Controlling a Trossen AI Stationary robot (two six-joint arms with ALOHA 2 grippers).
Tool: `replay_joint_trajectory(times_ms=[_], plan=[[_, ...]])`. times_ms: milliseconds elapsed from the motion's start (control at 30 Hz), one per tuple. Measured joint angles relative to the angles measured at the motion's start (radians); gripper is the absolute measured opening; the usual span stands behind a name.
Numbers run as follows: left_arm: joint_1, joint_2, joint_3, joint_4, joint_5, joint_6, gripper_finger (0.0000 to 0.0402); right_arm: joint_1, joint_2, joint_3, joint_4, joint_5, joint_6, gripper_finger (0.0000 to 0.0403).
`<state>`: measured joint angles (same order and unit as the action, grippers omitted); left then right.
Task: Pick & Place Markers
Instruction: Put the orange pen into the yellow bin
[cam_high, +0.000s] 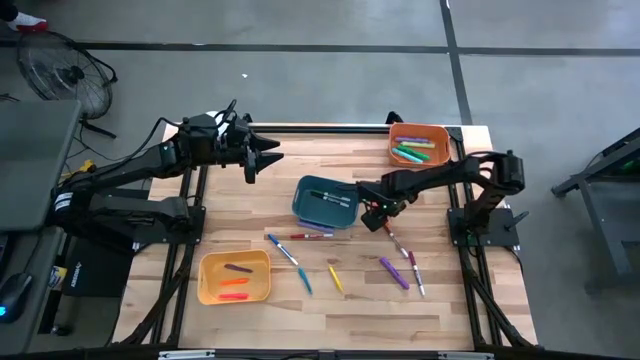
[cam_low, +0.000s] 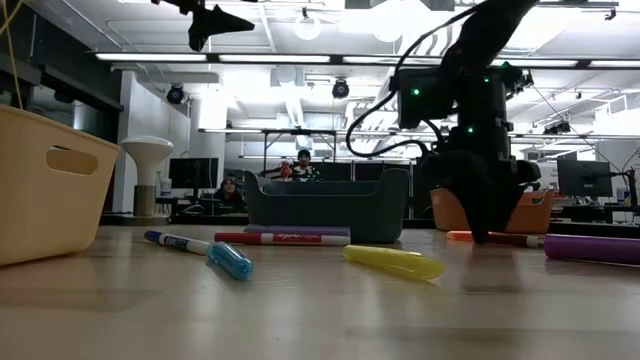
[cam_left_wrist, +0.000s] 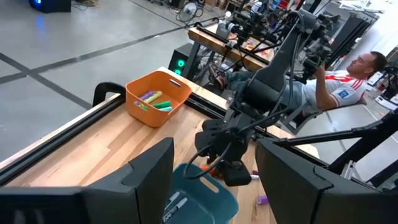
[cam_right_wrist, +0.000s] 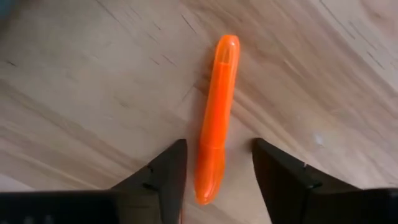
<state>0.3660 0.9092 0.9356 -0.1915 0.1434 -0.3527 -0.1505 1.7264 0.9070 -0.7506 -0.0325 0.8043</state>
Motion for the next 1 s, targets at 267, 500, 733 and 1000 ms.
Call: replay_joint_trajectory(times_ms=[267, 500, 733, 1000], plan=[[0.000, 0.000, 0.000, -0.017, 0.000, 0.000, 0.0223, 0.000, 0.015, -0.001, 0.017, -0.009, -0.017, 0.0085], [0.000, 0.000, 0.000, -0.025, 0.000, 0.000, 0.0223, 0.001, 0.016, -0.002, 0.018, -0.009, -0.019, 0.0032], [0.000, 0.000, 0.000, -0.025, -0.001, 0.005, 0.0223, 0.001, 0.017, -0.003, 0.019, -0.009, -0.027, 0.0031], [0.000, 0.000, 0.000, -0.025, -0.001, 0.005, 0.0223, 0.001, 0.005, -0.006, 0.017, -0.006, -0.053, 0.0031]])
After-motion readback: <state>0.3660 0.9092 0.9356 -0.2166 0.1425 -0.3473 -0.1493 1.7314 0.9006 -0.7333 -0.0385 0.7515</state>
